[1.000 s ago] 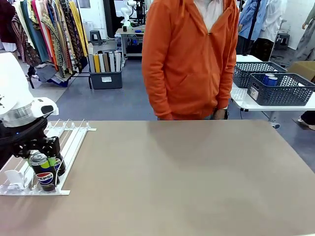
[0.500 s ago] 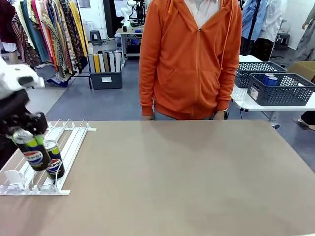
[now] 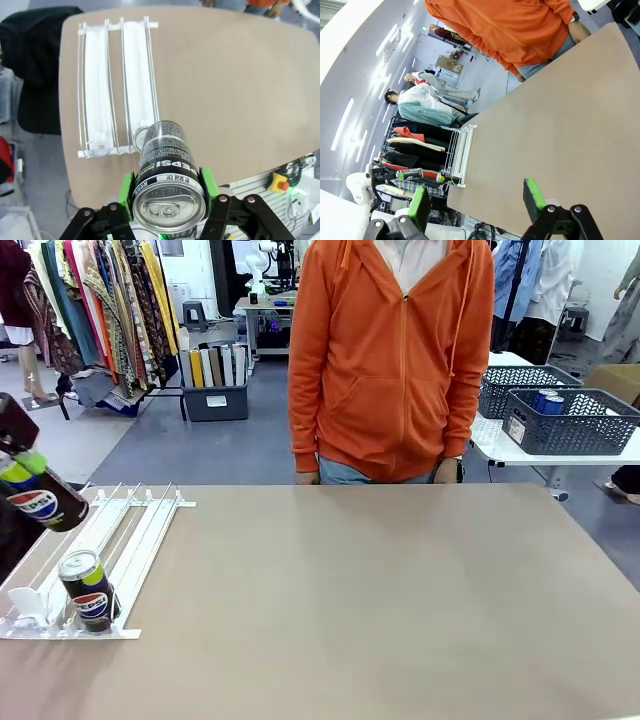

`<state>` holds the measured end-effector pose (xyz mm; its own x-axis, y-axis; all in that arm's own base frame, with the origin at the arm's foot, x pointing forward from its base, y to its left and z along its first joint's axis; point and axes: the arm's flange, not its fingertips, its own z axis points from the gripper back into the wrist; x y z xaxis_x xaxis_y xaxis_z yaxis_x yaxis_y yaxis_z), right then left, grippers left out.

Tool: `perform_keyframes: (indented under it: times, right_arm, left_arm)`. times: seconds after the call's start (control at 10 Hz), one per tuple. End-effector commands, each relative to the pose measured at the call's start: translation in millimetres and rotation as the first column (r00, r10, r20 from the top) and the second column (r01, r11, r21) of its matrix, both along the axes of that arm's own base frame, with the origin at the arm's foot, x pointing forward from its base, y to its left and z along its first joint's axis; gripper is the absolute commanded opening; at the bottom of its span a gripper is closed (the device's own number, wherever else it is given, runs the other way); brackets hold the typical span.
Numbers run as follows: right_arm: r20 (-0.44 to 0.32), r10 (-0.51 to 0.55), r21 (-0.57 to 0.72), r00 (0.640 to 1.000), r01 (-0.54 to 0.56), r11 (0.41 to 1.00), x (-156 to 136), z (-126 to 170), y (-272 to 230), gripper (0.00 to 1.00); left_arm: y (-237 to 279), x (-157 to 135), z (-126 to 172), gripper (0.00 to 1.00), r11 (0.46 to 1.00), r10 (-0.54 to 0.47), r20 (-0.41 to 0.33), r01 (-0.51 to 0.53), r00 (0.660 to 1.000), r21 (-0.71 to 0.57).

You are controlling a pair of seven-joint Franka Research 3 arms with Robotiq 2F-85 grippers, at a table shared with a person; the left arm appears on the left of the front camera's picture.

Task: Retrieve and store the cans from the dispenser.
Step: Pick up one can from the Automatic Can Dispenser and place it in the middle of the table.

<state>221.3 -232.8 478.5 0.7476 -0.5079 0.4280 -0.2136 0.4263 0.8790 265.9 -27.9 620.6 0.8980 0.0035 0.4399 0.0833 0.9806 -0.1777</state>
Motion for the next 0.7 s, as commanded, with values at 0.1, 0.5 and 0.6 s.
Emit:
perform_keyframes:
  times: [0.1, 0.5, 0.6]
  right_arm:
    - [0.037, -0.004, 0.003, 0.999, 0.003, 1.0, 2.6, 2.3, 0.0, 1.0]
    - [0.037, -0.004, 0.003, 0.999, 0.003, 1.0, 2.6, 2.3, 0.0, 1.0]
    - [0.037, -0.004, 0.003, 0.999, 0.003, 1.0, 2.6, 2.3, 0.0, 1.0]
  left_arm:
    - [0.0, 0.0, 0.0, 0.0, 1.0, 0.0, 0.0, 0.0, 1.0, 0.0]
    - [0.0, 0.0, 0.0, 0.0, 1.0, 0.0, 0.0, 0.0, 1.0, 0.0]
    - [-1.6, 0.6, -7.7, 0.0, 1.0, -0.005, -0.01, 0.005, 1.0, -0.003]
